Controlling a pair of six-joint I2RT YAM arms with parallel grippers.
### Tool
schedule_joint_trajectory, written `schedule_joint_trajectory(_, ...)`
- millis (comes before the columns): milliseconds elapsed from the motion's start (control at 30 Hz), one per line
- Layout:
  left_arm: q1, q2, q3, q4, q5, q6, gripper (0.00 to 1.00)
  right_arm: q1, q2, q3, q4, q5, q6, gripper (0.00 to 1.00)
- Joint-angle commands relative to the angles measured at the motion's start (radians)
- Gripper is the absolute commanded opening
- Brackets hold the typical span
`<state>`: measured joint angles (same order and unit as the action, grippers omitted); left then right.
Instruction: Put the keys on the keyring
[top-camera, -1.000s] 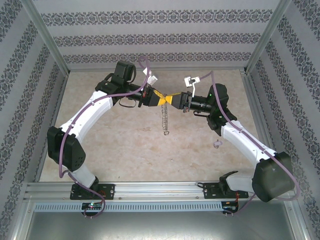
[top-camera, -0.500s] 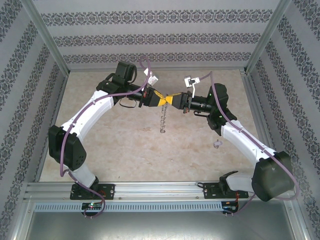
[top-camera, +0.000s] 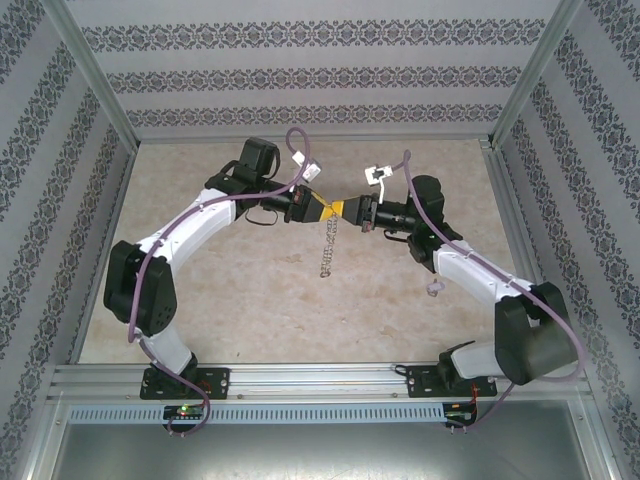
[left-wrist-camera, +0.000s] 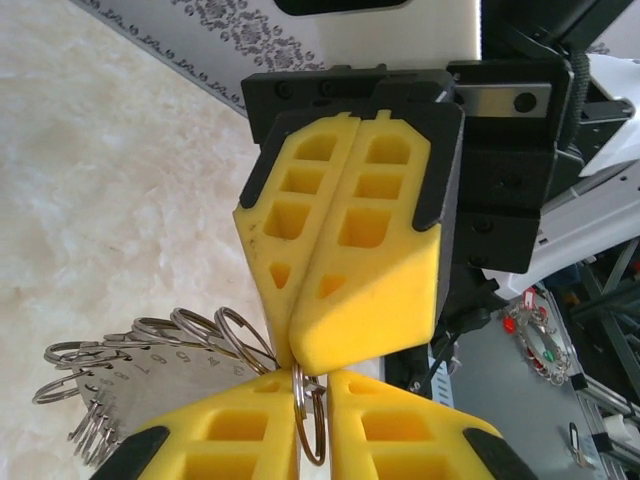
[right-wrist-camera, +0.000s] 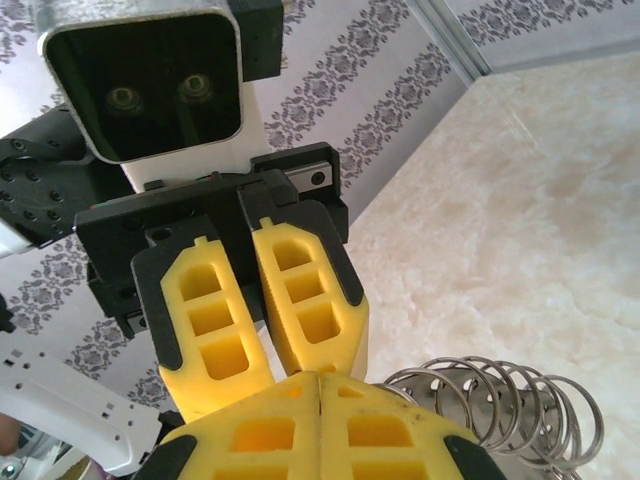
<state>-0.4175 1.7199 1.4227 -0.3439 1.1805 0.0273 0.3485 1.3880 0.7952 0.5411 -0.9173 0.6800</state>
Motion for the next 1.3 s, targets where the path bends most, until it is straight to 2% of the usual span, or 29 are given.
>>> schedule_joint_trajectory(0,-0.023,0.015,-0.022,0.140,0.049,-0.035,0.15,0.000,0.043,-0.024,0.043,0.034,-0.017,0.00)
schedule_joint_trajectory(433,-0.021,0.047,-0.063,0.219,0.029,-0.082,0.24,-0.008,0.105,-0.063,0.111,0.025,0.000,0.00)
schedule_joint_trajectory(600,-0.015,0.040,-0.087,0.274,0.033,-0.120,0.25,-0.015,0.101,-0.063,0.112,0.023,0.003,0.00)
schedule_joint_trajectory(800,-0.004,0.024,-0.119,0.340,0.033,-0.165,0.23,-0.025,0.101,-0.065,0.111,0.021,0.006,0.00)
schedule_joint_trajectory(1033,0.008,0.007,-0.137,0.350,0.032,-0.175,0.16,-0.028,0.106,-0.068,0.115,0.021,0.008,0.00)
schedule_joint_trajectory(1267,0.017,0.003,-0.146,0.347,0.036,-0.177,0.15,-0.034,0.110,-0.067,0.117,0.021,0.009,0.00)
